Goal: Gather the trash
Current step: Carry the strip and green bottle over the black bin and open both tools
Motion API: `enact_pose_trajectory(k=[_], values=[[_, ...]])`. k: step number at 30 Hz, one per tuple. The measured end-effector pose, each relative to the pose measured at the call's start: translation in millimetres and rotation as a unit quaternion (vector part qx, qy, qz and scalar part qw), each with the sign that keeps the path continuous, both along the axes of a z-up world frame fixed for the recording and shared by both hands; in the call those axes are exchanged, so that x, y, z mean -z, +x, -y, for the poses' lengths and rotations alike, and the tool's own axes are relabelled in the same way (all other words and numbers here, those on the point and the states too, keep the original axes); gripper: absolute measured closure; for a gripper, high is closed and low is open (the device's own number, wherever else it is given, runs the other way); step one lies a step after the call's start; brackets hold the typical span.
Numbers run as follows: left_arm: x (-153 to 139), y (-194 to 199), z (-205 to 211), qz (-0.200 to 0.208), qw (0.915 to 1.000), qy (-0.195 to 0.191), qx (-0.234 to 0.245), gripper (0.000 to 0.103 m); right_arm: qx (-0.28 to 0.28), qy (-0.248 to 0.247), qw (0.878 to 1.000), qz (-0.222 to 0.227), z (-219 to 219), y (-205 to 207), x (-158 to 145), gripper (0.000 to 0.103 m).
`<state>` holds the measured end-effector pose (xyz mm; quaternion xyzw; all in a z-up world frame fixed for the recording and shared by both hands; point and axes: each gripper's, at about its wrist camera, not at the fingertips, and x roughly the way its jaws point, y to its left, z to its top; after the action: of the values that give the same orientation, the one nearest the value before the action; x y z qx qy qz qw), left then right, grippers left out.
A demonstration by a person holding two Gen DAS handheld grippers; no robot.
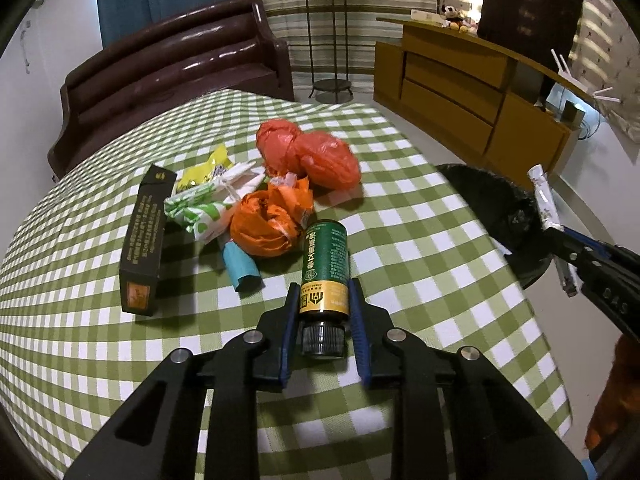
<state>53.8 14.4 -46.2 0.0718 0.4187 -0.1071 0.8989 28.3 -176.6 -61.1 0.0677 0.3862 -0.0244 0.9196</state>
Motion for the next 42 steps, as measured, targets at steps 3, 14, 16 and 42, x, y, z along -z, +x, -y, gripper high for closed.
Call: enact_pose_trajectory(k=[3,14,16,42], values=[[-9.1,-4.0,4.2,0.009,0.9999,-0.007,0.01,0.078,0.007,-0.002,1.0,0.002,5.5,0.5,-0.3,0.086],[-31.9,16.1,57.7,0.052,0.9963,-0.032,0.061,0.078,0.034,-0.015,0.999,0.018,34.8,14.5,-11.9,0.086],[-33.3,21.7,67.9,0.057,0.9952,-0.035,0.072,0.078,0.041,-0.017,0.999,0.019,41.9,18.6,-12.0,0.086],[2.6,83.8,159.7,0.029,0.9937,0.017,0.107,0.078,0.055,-0.006,0.998,0.007,87.7,64.4,9.6,0.085]])
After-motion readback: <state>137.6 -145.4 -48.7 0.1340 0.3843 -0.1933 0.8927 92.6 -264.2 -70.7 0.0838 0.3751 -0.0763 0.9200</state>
